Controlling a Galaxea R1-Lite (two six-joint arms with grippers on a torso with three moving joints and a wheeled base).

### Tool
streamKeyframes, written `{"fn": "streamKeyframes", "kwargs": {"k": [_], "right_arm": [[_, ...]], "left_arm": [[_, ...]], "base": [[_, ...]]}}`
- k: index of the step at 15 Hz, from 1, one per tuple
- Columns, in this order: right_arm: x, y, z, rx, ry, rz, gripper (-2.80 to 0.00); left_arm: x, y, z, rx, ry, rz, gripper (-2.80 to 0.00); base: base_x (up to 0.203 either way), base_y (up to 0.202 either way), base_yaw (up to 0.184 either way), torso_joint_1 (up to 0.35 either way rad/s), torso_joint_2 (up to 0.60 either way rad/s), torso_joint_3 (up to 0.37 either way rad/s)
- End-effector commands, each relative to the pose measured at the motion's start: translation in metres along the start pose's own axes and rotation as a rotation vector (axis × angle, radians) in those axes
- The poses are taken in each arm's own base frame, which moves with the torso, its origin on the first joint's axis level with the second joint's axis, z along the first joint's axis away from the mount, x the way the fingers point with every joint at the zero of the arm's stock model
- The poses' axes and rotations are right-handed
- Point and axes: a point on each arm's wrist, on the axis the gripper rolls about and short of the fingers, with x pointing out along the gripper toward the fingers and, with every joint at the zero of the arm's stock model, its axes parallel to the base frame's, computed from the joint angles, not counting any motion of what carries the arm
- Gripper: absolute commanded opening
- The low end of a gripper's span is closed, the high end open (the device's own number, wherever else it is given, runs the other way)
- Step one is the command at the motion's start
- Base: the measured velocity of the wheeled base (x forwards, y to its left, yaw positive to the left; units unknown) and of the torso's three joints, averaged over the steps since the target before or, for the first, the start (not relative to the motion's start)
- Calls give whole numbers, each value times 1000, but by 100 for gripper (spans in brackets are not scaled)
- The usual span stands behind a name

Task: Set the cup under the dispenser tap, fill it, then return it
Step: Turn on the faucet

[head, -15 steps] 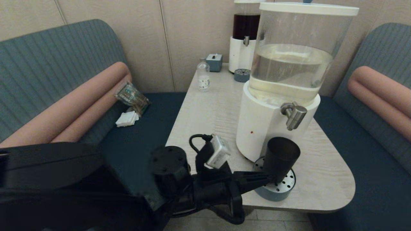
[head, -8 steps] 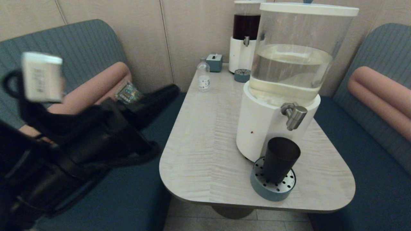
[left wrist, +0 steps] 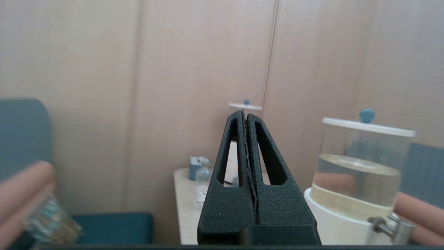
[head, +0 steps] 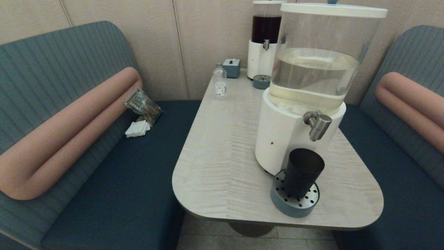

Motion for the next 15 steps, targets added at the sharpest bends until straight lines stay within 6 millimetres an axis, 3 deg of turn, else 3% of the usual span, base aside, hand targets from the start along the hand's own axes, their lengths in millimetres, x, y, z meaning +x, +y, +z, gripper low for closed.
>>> {"fn": "streamKeyframes", "kwargs": {"k": [1, 4, 6, 9, 12, 15], "right_arm": [[0, 0, -1, -1, 3, 1, -280], [0, 0, -1, -1, 3, 1, -280], [0, 0, -1, -1, 3, 1, -280], [0, 0, -1, -1, 3, 1, -280], [0, 0, -1, -1, 3, 1, -280], [0, 0, -1, -1, 2, 1, -280]], "left_arm": [[-44, -12, 30, 38, -100, 2, -280], [-89, -22, 33, 69, -34, -2, -280], [-123, -29, 24, 65, 76, -63, -280], [-157, -22, -24, 178, 429, -64, -280], [-176, -7, -77, 260, 618, 39, -280], [-190, 1, -99, 356, 765, 198, -280]], "base": [[0, 0, 0, 0, 0, 0], [0, 0, 0, 0, 0, 0], [0, 0, 0, 0, 0, 0], [0, 0, 0, 0, 0, 0], [0, 0, 0, 0, 0, 0], [0, 0, 0, 0, 0, 0]]}}
